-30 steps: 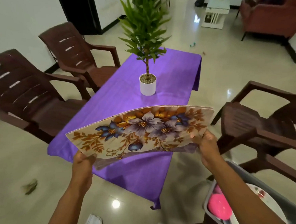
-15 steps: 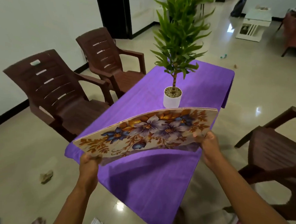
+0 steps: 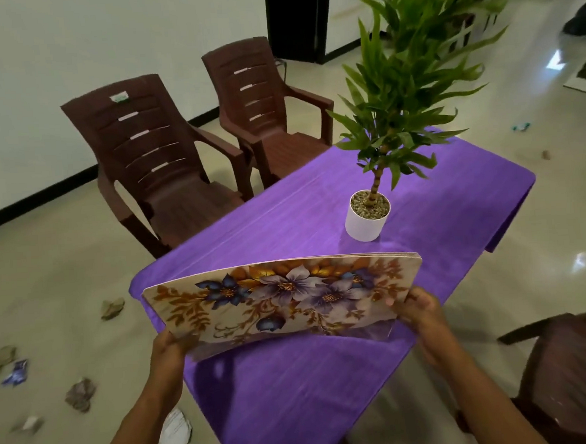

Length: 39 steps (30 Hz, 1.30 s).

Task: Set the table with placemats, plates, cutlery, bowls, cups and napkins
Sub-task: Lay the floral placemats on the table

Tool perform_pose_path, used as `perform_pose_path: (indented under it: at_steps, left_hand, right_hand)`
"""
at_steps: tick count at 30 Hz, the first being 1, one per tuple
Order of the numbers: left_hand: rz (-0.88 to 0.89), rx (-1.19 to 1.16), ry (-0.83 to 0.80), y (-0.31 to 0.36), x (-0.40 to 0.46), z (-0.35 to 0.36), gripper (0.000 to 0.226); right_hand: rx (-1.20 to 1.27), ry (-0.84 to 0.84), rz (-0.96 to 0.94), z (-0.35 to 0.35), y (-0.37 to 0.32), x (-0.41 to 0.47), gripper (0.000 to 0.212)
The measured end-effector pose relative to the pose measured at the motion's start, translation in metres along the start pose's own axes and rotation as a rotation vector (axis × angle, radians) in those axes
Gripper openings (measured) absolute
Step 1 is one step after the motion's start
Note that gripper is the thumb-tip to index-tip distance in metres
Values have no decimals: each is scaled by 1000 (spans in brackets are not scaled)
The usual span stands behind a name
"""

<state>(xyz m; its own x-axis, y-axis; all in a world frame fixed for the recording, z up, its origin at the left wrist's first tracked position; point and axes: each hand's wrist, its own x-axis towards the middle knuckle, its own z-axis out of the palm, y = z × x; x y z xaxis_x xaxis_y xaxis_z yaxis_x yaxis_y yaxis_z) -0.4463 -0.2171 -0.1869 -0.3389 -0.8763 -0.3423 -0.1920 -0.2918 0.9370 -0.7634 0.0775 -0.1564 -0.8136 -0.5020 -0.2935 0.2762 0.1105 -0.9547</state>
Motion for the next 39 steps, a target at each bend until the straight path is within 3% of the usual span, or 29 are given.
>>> perform_pose_path:
  at_steps: [4, 13, 19, 22, 28, 31, 33, 36, 39]
  left_hand:
    - [-1, 16, 42, 0, -2, 6, 27]
    - [-23, 5, 74, -3, -4, 5, 26]
    - [-50, 0, 54, -4, -10, 3, 32]
    - [-37, -3, 34, -1, -17, 4, 35]
    - [-23, -17, 116, 6, -28, 13, 30]
    - [-68, 44, 300, 10, -35, 18, 75]
    - [-122, 42, 322, 6, -36, 17, 88]
    - [-140, -102, 162, 10, -39, 20, 77]
    - [-146, -224, 25, 30, -45, 29, 65]
  right_hand:
    - [-155, -213, -212, -9, -70, 7, 39]
    - [-977, -695, -529, 70, -168, 39, 27]
    - [-1419, -827, -665, 148, -151, 26, 19]
    - [-1533, -774, -736, 157, -133, 20, 16]
    - [-1505, -687, -821, 151, -133, 15, 17]
    - [-1442, -610, -866, 151, -141, 12, 13]
    - [-1276, -563, -817, 149, -150, 14, 10]
    - [-890, -595, -656, 145, -161, 16, 3]
    - [-439, -615, -459, 144, -164, 10, 18]
